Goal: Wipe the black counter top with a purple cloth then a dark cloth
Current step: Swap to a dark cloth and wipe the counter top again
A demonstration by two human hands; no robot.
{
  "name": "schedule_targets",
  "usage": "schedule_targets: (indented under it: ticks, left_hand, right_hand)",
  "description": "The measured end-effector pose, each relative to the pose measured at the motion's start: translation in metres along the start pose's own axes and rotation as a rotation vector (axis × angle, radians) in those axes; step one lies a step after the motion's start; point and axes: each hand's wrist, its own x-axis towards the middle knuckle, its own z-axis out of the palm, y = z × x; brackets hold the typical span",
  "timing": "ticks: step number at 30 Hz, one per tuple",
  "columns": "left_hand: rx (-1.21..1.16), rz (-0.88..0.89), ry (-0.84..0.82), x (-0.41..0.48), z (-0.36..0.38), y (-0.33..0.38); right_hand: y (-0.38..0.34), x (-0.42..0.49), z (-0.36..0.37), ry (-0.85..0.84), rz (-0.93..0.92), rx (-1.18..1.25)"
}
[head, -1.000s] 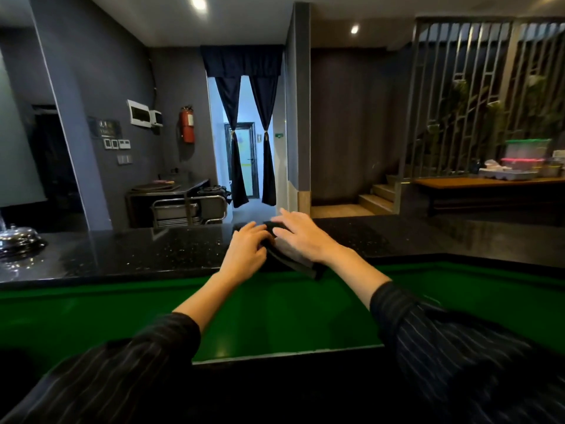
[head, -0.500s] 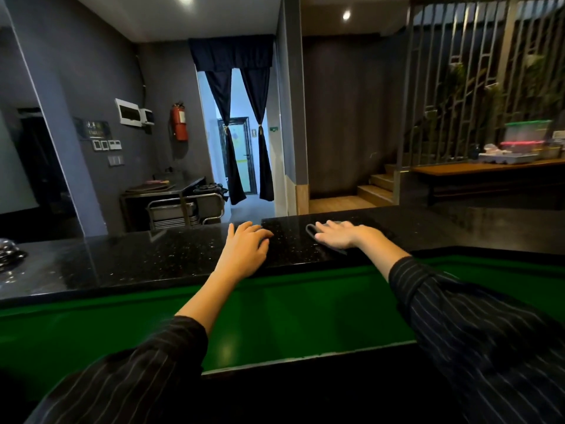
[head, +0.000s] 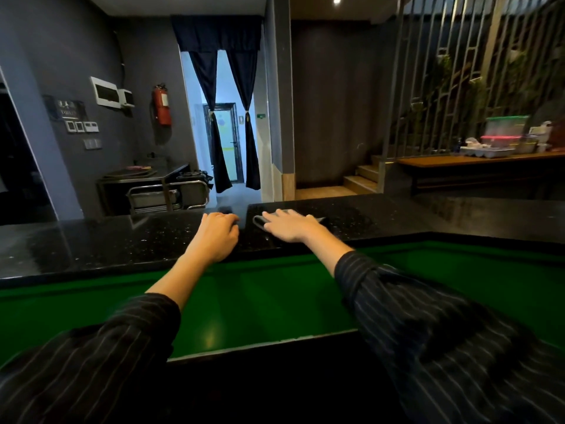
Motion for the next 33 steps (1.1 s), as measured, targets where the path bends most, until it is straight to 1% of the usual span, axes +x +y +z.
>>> schedule_targets:
  ticks: [2,4,6,8,10,12,18,20,22,24,26,28,30,33]
  left_hand:
    - [-0.015,0.014,-0.013,0.000,0.000,0.000]
    - [-0.029,0.031,-0.006,-0.002,-0.001,0.001]
    - [-0.049,0.053,0.011,-0.004,-0.002,0.006]
    - [-0.067,0.071,0.017,-0.007,-0.005,0.012]
    - [-0.083,0.064,-0.001,-0.009,-0.007,0.017]
    - [-0.083,0.046,-0.025,-0.010,-0.008,0.019]
    - [-0.105,-0.028,-0.110,-0.014,-0.016,0.018]
    - [-0.120,-0.046,-0.138,-0.016,-0.019,0.020]
    - [-0.131,-0.065,-0.153,-0.017,-0.021,0.021]
    - [-0.144,-0.071,-0.166,-0.018,-0.022,0.023]
    - [-0.154,-0.076,-0.169,-0.018,-0.023,0.025]
    - [-0.147,-0.074,-0.163,-0.018,-0.022,0.026]
    - [-0.137,-0.067,-0.156,-0.017,-0.020,0.026]
    - [-0.128,-0.065,-0.143,-0.014,-0.018,0.025]
  right_hand:
    - [0.037,-0.015,-0.007,0.013,0.067,0.011]
    - [0.078,-0.024,-0.012,0.027,0.202,0.023]
    - [0.103,-0.026,-0.015,0.029,0.316,0.038]
    - [0.102,-0.023,-0.015,0.031,0.406,0.024]
    - [0.084,-0.015,-0.012,0.040,0.486,-0.017]
    - [0.058,-0.009,-0.011,0.053,0.465,-0.033]
    - [-0.027,-0.017,0.008,0.077,0.140,-0.022]
    - [-0.026,-0.030,0.011,0.069,0.072,0.009]
    - [-0.004,-0.044,0.008,0.089,0.051,0.018]
    - [0.033,-0.057,0.002,0.111,0.109,0.019]
    - [0.076,-0.066,-0.005,0.113,0.226,0.021]
    - [0.110,-0.067,-0.011,0.080,0.332,0.026]
    - [0.124,-0.059,-0.014,0.046,0.412,0.023]
    - [0.108,-0.038,-0.015,0.034,0.516,-0.017]
